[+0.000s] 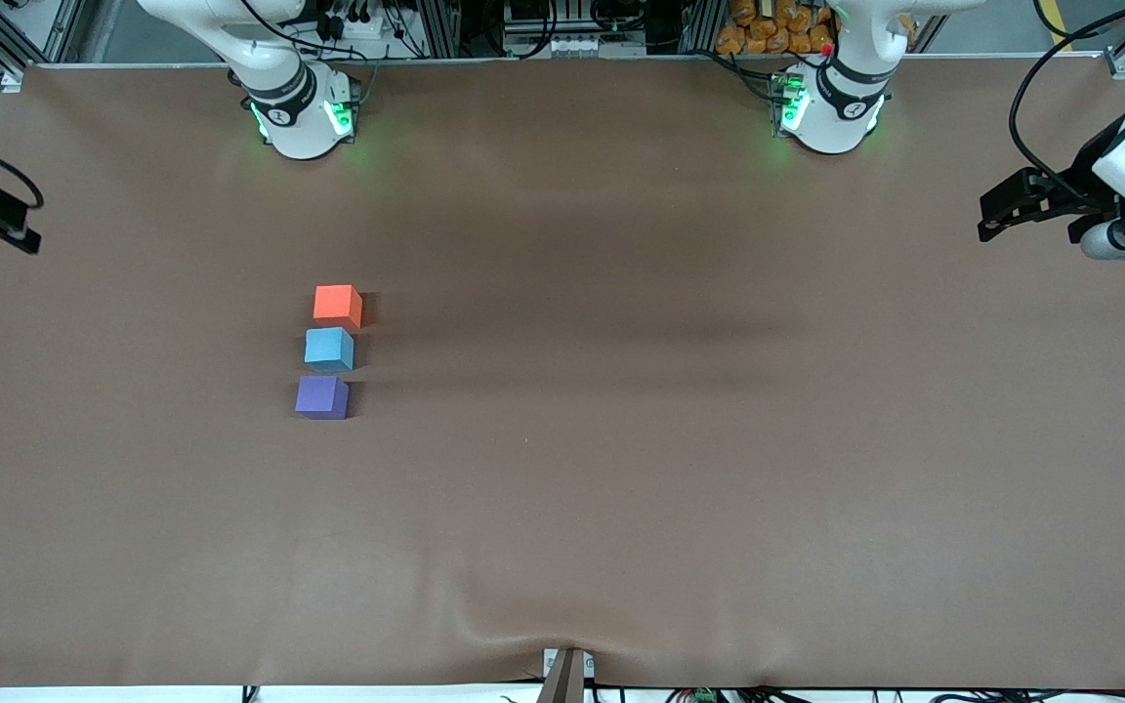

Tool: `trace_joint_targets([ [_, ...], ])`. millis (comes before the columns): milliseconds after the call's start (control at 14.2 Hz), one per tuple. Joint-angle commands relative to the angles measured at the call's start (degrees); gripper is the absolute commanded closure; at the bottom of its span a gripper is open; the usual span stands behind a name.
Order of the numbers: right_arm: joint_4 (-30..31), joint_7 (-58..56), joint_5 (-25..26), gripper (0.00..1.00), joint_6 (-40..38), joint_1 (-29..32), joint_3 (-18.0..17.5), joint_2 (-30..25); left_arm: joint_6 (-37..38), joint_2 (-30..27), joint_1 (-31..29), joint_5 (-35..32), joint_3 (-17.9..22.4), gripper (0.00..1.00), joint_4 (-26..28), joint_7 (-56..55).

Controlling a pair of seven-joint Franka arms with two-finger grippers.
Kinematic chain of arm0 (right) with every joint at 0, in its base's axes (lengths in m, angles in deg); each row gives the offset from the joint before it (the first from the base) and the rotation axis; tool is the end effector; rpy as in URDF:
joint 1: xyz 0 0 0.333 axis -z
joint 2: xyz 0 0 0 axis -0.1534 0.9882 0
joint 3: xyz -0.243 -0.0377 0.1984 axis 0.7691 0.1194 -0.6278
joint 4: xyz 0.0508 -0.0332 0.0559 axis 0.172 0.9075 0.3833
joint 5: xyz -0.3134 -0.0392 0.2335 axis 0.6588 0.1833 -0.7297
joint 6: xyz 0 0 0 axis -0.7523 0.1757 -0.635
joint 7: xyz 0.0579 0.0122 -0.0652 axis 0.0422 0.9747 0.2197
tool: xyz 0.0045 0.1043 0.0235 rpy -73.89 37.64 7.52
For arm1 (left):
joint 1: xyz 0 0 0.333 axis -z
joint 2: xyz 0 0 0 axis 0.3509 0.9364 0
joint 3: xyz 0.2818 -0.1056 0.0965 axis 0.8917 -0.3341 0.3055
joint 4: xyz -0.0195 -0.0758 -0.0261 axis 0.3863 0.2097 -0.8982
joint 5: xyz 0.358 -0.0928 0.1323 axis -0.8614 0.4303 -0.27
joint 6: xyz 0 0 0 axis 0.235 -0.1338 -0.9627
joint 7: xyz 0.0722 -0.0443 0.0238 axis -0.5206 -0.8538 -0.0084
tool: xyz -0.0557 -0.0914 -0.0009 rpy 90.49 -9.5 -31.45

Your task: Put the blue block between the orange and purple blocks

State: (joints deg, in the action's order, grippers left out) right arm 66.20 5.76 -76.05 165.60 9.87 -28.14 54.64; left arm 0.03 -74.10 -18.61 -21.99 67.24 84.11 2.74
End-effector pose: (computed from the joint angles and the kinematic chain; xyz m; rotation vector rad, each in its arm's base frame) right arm 0.5491 -0.0260 0.6887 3.1126 0.0586 -0.0258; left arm 0.5332 -0.0500 0.6333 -3.1333 0.0509 0.0859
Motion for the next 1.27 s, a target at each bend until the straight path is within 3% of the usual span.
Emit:
trace_joint_targets([
  [0, 4.5, 0.3, 2.8, 0.00, 0.2, 0.3, -0.5, -3.8, 0.7, 0.1, -0.4, 0.7, -0.1, 0.00, -1.2, 0.0],
  [281, 9.0, 0.4, 2.8, 0.00, -0.2, 0.3, -0.4, -7.2, 0.7, 0.3, -0.5, 0.9, 0.1, 0.00, -1.2, 0.0],
  [1196, 7.0, 0.8, 1.9, 0.00, 0.2, -0.5, -0.7, -6.2, 0.8, 0.7, -0.4, 0.6, 0.0, 0.00, -1.1, 3.4],
])
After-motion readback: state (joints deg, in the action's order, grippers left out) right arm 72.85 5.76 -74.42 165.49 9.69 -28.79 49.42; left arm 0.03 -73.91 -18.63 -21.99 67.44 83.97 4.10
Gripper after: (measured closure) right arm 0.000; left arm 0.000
